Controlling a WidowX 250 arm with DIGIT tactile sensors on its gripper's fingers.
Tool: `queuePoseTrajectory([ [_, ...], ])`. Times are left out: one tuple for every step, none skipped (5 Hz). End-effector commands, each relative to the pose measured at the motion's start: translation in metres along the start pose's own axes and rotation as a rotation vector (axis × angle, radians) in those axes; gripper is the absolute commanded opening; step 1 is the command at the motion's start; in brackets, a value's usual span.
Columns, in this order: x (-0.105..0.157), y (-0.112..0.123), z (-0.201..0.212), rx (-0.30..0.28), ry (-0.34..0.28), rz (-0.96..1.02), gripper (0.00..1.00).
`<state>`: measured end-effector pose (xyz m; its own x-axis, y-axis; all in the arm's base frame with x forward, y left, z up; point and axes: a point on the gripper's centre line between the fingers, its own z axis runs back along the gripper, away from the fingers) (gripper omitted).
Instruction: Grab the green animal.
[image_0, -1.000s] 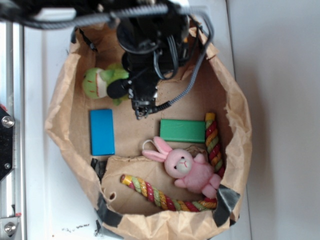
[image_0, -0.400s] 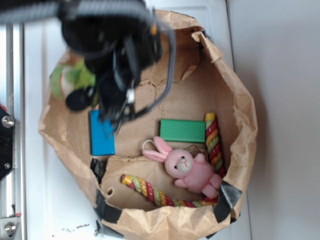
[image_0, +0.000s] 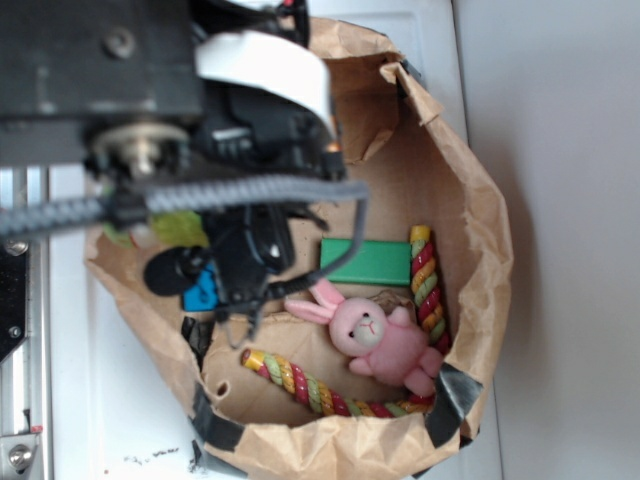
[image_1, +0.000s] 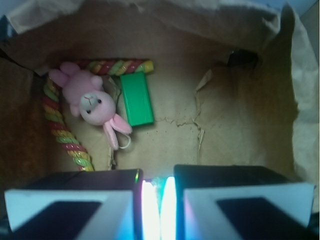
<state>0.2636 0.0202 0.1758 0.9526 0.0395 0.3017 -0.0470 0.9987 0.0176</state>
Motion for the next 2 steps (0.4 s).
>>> queuePoseTrajectory([
  [0.0247,-0.0071,0.0137,-0.02,-0.037,0.006,0.0],
  [0.0254,-0.0081,0.0116,-0.011,-0.06,-0.005,0.0],
])
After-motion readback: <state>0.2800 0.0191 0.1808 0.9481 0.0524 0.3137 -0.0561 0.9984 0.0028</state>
